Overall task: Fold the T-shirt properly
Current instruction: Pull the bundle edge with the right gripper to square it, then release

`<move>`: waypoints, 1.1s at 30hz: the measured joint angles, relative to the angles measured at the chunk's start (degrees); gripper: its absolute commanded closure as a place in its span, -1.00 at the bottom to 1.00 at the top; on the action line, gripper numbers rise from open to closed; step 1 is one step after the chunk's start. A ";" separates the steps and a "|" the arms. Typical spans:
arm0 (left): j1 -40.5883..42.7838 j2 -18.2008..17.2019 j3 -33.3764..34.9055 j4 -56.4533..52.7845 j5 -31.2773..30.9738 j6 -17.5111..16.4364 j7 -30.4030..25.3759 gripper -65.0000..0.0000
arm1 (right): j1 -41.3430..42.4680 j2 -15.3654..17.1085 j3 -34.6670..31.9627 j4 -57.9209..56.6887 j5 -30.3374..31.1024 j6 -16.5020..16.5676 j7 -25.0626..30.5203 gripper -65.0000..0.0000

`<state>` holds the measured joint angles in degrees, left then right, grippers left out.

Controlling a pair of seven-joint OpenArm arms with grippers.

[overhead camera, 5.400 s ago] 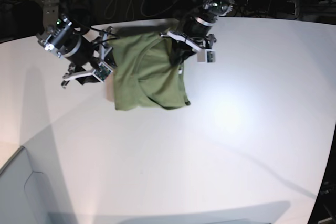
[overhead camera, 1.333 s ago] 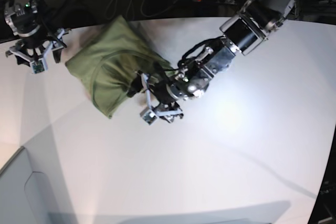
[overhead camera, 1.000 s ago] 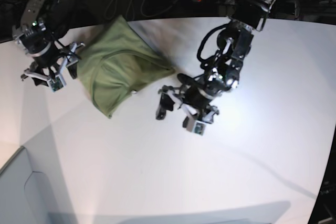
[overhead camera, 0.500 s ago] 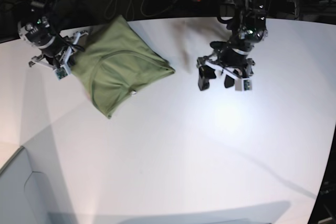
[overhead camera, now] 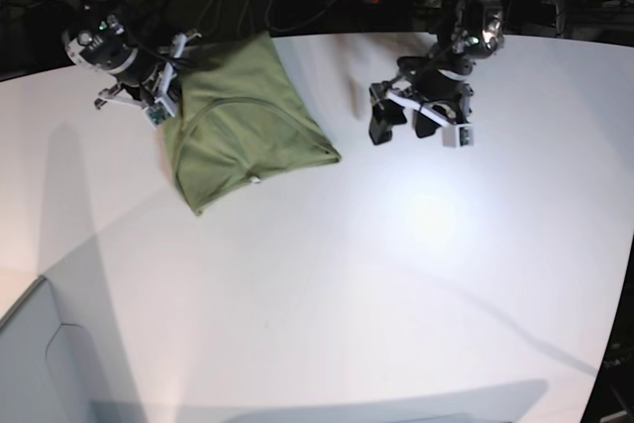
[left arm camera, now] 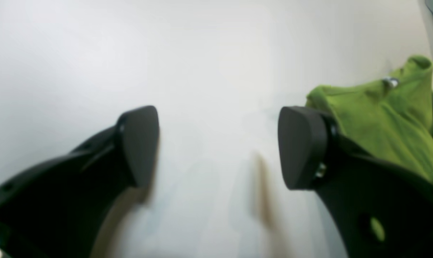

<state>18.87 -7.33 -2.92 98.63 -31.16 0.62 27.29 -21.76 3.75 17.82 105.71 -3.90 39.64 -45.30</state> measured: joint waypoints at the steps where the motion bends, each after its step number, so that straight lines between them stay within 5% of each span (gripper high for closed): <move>1: 0.00 0.04 0.00 0.00 0.02 0.00 0.00 -0.53 | -0.59 0.09 -1.18 0.09 0.02 0.00 0.04 1.00; 6: 0.02 0.00 -0.17 -0.02 0.02 0.00 0.02 -0.42 | -1.18 -0.70 -3.87 0.09 0.50 0.02 0.28 1.00; 13: 0.02 -1.53 -1.14 0.00 -0.04 -0.02 0.02 0.52 | -4.26 -0.46 -0.98 6.36 0.46 0.11 -0.28 1.00; 17: 0.17 -1.22 -6.40 0.28 -0.20 -0.22 0.37 0.76 | -5.42 -0.59 1.77 13.70 -0.39 0.11 -0.92 1.00; 21: 0.66 -1.36 -9.90 0.37 -0.22 -0.17 -0.02 1.00 | -5.77 -1.99 -2.54 14.29 0.04 0.11 -0.66 1.00; 26: 3.37 -1.40 -13.88 0.70 -0.15 0.02 0.00 1.00 | -4.46 -3.08 -9.99 13.20 0.48 0.11 -0.07 1.00; 33: 6.34 -1.22 -16.76 0.92 -0.26 -0.02 -0.02 1.00 | -1.16 -2.93 -11.47 -0.70 0.44 0.02 3.26 1.00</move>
<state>25.21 -8.56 -19.68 99.55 -31.42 0.60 27.27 -22.92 0.82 6.35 105.01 -3.46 39.66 -42.04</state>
